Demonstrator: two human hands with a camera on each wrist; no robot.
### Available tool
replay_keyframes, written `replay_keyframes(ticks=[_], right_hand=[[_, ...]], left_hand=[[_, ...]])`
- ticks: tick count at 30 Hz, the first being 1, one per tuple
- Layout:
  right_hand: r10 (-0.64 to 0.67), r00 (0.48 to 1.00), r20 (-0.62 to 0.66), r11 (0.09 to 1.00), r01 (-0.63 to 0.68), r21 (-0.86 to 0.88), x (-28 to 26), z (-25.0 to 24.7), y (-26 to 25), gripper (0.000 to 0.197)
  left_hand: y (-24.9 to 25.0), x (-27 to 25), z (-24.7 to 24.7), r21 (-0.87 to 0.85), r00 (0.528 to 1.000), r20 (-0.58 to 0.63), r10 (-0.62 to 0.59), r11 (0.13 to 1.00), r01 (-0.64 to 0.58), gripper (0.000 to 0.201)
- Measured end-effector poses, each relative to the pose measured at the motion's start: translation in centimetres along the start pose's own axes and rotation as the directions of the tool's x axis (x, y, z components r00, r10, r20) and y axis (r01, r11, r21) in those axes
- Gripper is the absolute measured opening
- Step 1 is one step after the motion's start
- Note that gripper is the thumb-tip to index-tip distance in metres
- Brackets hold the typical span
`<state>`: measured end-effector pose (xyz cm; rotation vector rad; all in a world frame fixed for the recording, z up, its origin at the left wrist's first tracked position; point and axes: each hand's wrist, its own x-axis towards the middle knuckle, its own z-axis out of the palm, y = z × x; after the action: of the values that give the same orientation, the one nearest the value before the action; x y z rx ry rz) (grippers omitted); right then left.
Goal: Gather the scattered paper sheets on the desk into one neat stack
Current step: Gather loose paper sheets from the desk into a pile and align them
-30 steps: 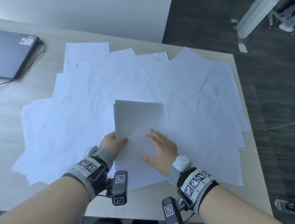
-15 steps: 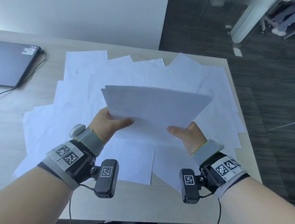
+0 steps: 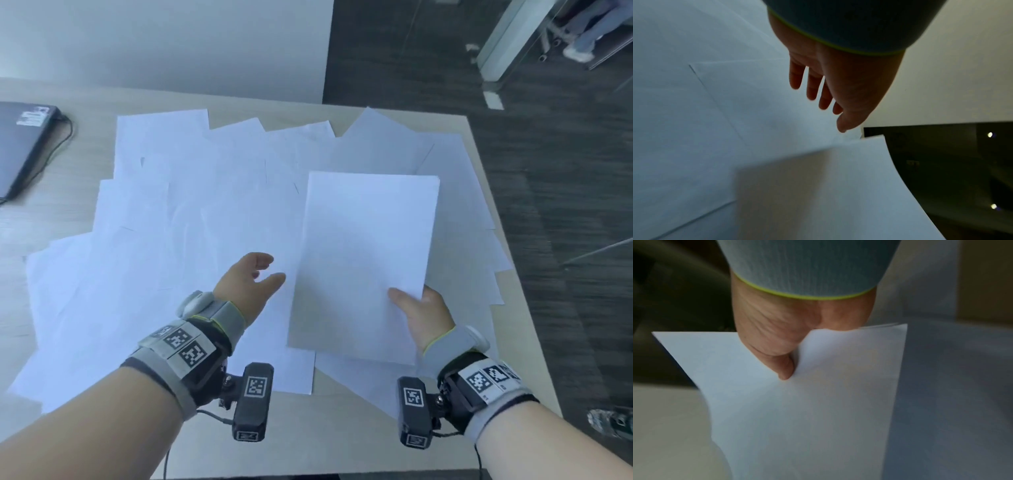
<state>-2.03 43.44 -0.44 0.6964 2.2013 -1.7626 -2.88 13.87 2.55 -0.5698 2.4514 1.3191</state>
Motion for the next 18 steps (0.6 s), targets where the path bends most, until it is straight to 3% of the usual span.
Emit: replay_keyframes(ticks=[2,4,6,12,18], right_hand=[[0.073,0.990,-0.123,0.997,-0.074,-0.001,0.6,-2.5,1.5,0.009],[0.154,0.968,-0.196,0.988,-0.155,0.013,1.2,-4.8,3.1,0.008],[0.212,0.944,-0.253,0.976,-0.215,0.015,1.3,-6.5,3.9,0.009],[0.223,0.920,-0.322,0.971,-0.238,-0.007,1.5,-8.8,5.5,0.006],[0.222,0.932,-0.286,0.972,-0.234,-0.008,1.3,-7.8,5.6,0.003]], left_hand=[[-0.6,0.3,1.2,0.234,1.000,0.030,-0.006,0.972,-0.002,0.051],[-1.3,0.6,2.4,0.467,0.997,0.069,-0.045,0.884,0.008,0.066],[-1.8,0.6,3.2,0.577,0.994,0.065,-0.087,0.816,0.033,0.081],[-2.6,1.2,4.6,0.659,0.972,0.053,-0.229,0.739,0.139,0.124],[-3.3,1.0,4.2,0.760,0.975,0.139,-0.176,0.650,0.010,0.124]])
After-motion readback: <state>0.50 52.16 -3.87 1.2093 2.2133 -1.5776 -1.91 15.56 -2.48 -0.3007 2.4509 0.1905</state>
